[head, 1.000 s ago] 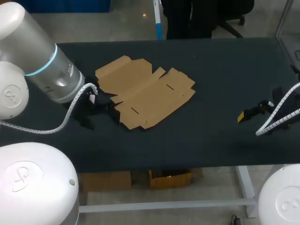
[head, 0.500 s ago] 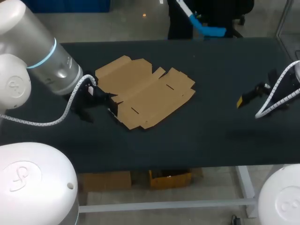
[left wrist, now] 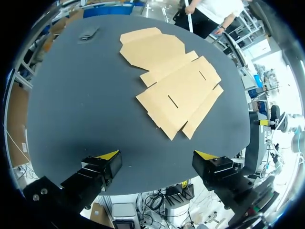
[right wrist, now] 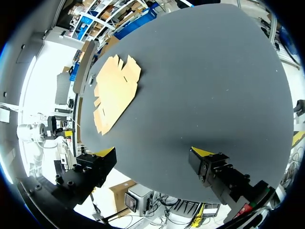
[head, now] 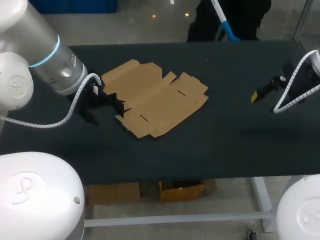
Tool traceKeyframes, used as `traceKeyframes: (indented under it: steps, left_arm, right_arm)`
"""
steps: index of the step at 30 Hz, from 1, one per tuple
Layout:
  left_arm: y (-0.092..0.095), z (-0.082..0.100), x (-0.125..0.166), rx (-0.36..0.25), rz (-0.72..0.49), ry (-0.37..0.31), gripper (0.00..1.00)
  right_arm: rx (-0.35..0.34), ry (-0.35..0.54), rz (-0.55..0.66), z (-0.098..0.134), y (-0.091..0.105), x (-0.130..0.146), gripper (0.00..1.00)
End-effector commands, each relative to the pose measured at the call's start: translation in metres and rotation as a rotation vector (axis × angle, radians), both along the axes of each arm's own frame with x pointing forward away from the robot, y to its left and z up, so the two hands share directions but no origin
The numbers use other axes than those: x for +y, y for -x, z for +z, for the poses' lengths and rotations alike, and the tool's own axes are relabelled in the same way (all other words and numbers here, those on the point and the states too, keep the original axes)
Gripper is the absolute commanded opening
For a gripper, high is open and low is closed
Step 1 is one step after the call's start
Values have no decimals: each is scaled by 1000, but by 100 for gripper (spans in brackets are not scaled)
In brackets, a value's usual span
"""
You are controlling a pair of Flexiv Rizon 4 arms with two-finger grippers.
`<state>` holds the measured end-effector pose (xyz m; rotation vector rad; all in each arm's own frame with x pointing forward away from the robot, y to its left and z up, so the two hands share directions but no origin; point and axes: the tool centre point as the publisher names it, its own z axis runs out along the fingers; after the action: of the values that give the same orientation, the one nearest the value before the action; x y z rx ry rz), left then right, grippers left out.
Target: Assemble the packaging by folding the flat box into shape, placing the metal phone stand inside, and closing the box properly
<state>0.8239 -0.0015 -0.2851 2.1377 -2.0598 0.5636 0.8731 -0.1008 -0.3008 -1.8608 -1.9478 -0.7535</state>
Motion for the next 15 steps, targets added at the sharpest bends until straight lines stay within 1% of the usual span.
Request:
traceKeyframes:
  steps: [1, 5, 9, 13, 15]
  left_arm:
    - [-2, 3, -1, -5, 7, -10, 100]
    - [-6, 4, -2, -9, 15, -21, 100]
    - [-10, 6, -3, -11, 19, -22, 100]
    - [-14, 7, -5, -10, 22, -23, 100]
    - [-15, 7, -5, -10, 23, -22, 100]
  right_arm:
    - [61, -8, 64, -2, -18, 1, 100]
    - [77, -9, 108, -2, -33, 3, 100]
    - [88, 13, 149, -1, -47, 10, 100]
    - [92, 34, 190, 2, -60, 18, 100]
    - [90, 29, 209, 2, -64, 21, 100]
